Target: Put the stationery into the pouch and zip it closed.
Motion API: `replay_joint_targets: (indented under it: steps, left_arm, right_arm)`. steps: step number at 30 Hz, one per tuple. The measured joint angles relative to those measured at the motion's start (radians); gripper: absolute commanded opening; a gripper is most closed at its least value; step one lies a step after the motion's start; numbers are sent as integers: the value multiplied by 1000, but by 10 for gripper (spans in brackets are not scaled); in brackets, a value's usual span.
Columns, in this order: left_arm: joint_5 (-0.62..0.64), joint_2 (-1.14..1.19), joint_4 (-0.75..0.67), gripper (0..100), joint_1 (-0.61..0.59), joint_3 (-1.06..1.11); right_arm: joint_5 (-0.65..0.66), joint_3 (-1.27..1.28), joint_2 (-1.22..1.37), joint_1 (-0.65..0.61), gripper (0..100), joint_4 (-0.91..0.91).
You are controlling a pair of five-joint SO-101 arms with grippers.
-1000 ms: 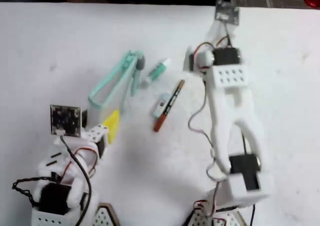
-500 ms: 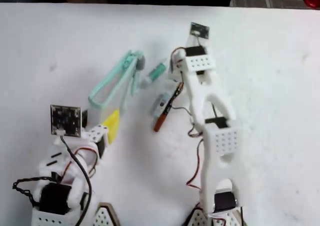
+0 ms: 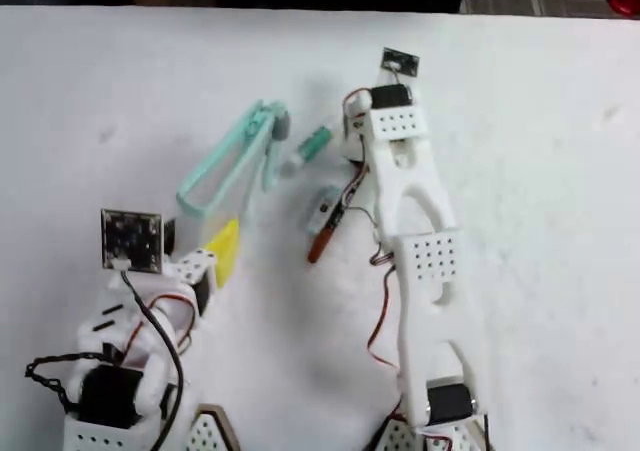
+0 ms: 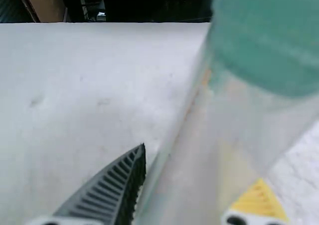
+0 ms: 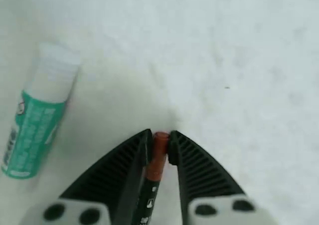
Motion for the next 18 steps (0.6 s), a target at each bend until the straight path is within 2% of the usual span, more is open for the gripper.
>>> replay_joint_targets:
  steps: [11, 18]
  left_arm:
    - [0, 0, 0, 241, 0, 0]
    - [0, 0, 0, 241, 0, 0]
  right_arm:
    - [0, -193, 60, -9, 16, 143]
    - [32, -269, 12, -6, 16, 153]
